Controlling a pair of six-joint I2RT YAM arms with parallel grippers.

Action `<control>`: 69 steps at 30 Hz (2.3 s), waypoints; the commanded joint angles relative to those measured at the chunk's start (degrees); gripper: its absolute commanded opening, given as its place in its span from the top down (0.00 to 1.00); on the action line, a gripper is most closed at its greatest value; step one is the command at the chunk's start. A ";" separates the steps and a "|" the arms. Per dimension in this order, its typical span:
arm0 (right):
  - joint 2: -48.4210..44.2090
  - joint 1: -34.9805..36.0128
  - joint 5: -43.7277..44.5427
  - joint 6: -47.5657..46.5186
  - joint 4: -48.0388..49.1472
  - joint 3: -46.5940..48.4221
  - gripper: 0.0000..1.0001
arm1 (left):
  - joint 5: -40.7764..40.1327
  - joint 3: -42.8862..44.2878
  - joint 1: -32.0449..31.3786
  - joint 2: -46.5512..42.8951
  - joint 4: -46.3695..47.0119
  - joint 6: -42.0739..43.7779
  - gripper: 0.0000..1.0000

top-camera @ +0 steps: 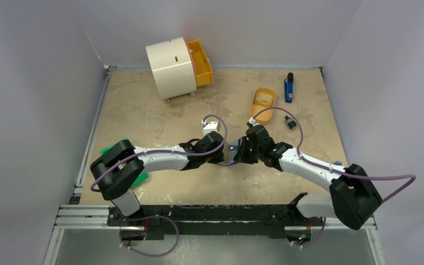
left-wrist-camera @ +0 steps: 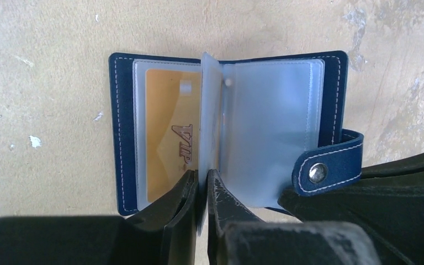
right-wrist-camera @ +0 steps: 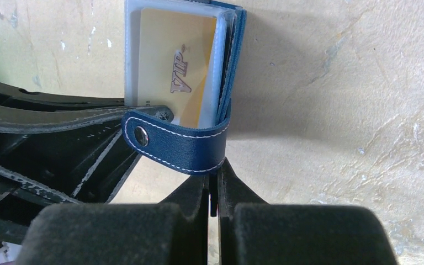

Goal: Put the credit cards into the card holder
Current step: Open the card holder at the center of the board.

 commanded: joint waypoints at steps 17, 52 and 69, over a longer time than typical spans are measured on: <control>-4.63 -0.14 0.28 3.54 2.42 -3.77 0.83 | -5.52 -0.35 0.13 -0.99 -1.96 -1.14 0.99; 5.06 -3.39 -1.52 6.77 6.21 -0.40 0.68 | -3.22 -1.48 0.14 -0.21 -0.45 -1.53 1.00; 6.35 -3.33 -2.90 6.36 6.85 1.07 0.98 | -10.43 -0.67 0.11 -11.63 -7.68 1.28 0.60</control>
